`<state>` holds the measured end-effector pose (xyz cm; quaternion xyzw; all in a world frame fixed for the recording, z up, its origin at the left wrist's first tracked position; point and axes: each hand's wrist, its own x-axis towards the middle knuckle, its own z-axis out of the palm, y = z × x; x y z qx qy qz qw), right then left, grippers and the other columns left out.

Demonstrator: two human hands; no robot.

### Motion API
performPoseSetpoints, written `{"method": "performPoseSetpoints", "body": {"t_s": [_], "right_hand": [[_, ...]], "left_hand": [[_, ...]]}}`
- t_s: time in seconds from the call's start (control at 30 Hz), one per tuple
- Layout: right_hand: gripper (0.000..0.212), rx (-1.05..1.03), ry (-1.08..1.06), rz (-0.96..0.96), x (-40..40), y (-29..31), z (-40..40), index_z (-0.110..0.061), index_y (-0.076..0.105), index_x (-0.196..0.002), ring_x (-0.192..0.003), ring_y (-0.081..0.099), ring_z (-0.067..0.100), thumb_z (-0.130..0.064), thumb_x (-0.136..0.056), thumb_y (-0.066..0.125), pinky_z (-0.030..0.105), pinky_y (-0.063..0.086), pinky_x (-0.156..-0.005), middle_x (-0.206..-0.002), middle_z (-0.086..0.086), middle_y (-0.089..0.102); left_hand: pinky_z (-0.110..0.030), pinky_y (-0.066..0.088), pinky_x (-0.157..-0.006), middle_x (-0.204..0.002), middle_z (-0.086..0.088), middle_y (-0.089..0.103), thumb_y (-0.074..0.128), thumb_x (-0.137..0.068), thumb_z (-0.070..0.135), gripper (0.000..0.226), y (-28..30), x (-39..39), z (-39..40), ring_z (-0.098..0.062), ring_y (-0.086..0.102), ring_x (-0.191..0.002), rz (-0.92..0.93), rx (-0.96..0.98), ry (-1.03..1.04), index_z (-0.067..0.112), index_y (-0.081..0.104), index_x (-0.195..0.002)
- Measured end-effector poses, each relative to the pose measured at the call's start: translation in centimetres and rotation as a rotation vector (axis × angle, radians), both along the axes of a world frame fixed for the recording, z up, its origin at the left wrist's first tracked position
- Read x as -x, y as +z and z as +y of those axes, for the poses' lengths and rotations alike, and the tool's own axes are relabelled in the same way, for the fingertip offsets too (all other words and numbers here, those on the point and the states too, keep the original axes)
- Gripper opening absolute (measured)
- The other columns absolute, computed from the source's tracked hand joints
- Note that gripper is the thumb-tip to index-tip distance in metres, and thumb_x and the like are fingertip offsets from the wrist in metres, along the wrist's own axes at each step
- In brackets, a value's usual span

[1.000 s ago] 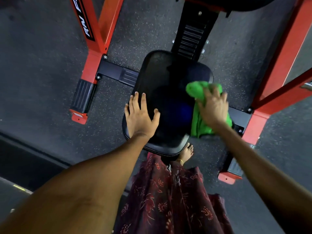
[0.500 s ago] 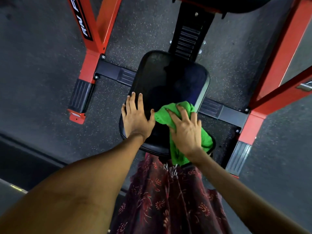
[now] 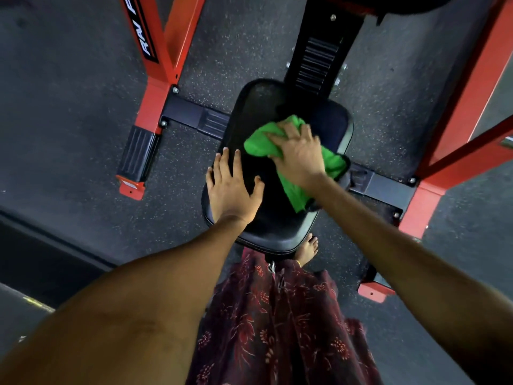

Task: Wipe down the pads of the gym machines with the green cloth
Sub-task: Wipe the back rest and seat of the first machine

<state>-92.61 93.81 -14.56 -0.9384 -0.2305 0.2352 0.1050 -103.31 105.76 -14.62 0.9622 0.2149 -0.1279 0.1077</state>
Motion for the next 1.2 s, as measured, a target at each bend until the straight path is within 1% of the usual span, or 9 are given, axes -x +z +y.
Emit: {"method": "performPoseSetpoints", "body": {"t_s": [0.13,0.4,0.5,0.63,0.73,0.93,1.07,1.13,1.2], "right_hand": [[0.052,-0.029,0.055,-0.019,2.5,0.9,0.2,-0.032,0.038,-0.144,-0.129,0.030,0.035,-0.037,-0.094,0.050,0.047,0.036,-0.098,-0.151,0.000,0.028],[0.046,0.035,-0.234,0.050,-9.8,-3.7,3.1,-0.024,0.049,-0.135,-0.130,0.031,0.036,-0.033,-0.091,0.058,0.049,0.038,-0.101,-0.143,0.007,0.037],[0.047,0.081,-0.101,0.007,-6.9,-2.5,4.1,-0.027,0.045,-0.139,-0.131,0.029,0.037,-0.035,-0.093,0.054,0.049,0.037,-0.099,-0.146,0.007,0.033],[0.051,-0.029,0.157,-0.018,-0.3,-0.4,3.9,-0.033,0.037,-0.144,-0.132,0.028,0.035,-0.038,-0.094,0.048,0.047,0.036,-0.099,-0.150,0.002,0.030],[0.050,-0.087,0.197,-0.028,-0.3,-0.4,3.2,-0.032,0.038,-0.143,-0.129,0.031,0.033,-0.038,-0.094,0.047,0.045,0.037,-0.098,-0.149,0.001,0.031],[0.050,0.040,-0.005,0.012,-10.6,-3.9,4.5,-0.025,0.042,-0.141,-0.130,0.032,0.038,-0.036,-0.094,0.053,0.050,0.039,-0.100,-0.145,0.010,0.033],[0.046,0.058,-0.175,0.023,-11.7,-4.2,6.3,-0.024,0.046,-0.137,-0.129,0.033,0.038,-0.036,-0.094,0.054,0.048,0.039,-0.098,-0.141,0.011,0.037],[0.045,0.093,-0.077,-0.025,-9.3,-3.2,7.3,-0.025,0.045,-0.137,-0.129,0.032,0.037,-0.035,-0.094,0.053,0.047,0.039,-0.097,-0.142,0.010,0.036],[0.046,0.048,0.141,-0.051,-5.9,-2.0,8.2,-0.029,0.042,-0.140,-0.131,0.030,0.036,-0.035,-0.095,0.050,0.046,0.037,-0.099,-0.146,0.007,0.034]], "left_hand": [[-0.043,0.011,-0.116,-0.155,-0.013,0.025,0.026,-0.081,0.051,0.077,0.0,0.1,0.0,-0.027,0.019,-0.144,0.001,0.019,0.002,0.011,0.033,-0.146],[-0.043,0.012,-0.117,-0.155,-0.012,0.024,0.034,-0.086,0.047,0.070,-0.1,0.0,0.1,-0.027,0.019,-0.144,0.026,0.016,-0.014,0.013,0.032,-0.147],[-0.044,0.013,-0.116,-0.154,-0.013,0.027,0.028,-0.083,0.050,0.074,-0.1,0.1,0.1,-0.028,0.021,-0.143,0.013,0.017,-0.010,0.012,0.034,-0.146],[-0.046,0.015,-0.116,-0.150,-0.017,0.034,0.035,-0.082,0.049,0.072,-0.2,0.0,0.1,-0.031,0.024,-0.142,0.020,0.012,-0.006,0.007,0.041,-0.140],[-0.047,0.016,-0.115,-0.148,-0.018,0.036,0.028,-0.080,0.051,0.075,-0.2,0.0,0.0,-0.031,0.026,-0.141,-0.004,0.011,0.001,0.007,0.044,-0.139],[-0.043,0.011,-0.117,-0.156,-0.012,0.024,0.022,-0.081,0.052,0.077,0.0,-0.1,0.1,-0.027,0.018,-0.144,0.015,0.034,-0.008,0.013,0.031,-0.147],[-0.043,0.011,-0.117,-0.156,-0.011,0.024,0.022,-0.082,0.052,0.077,0.1,0.0,0.1,-0.026,0.018,-0.144,0.017,0.034,-0.003,0.014,0.031,-0.148],[-0.044,0.013,-0.116,-0.155,-0.012,0.026,0.024,-0.081,0.051,0.076,0.1,0.0,0.1,-0.027,0.020,-0.144,0.013,0.039,-0.004,0.013,0.033,-0.146],[-0.045,0.014,-0.116,-0.154,-0.013,0.029,0.025,-0.081,0.051,0.076,0.1,0.0,0.0,-0.028,0.022,-0.143,0.002,0.041,0.000,0.010,0.037,-0.144]]}}
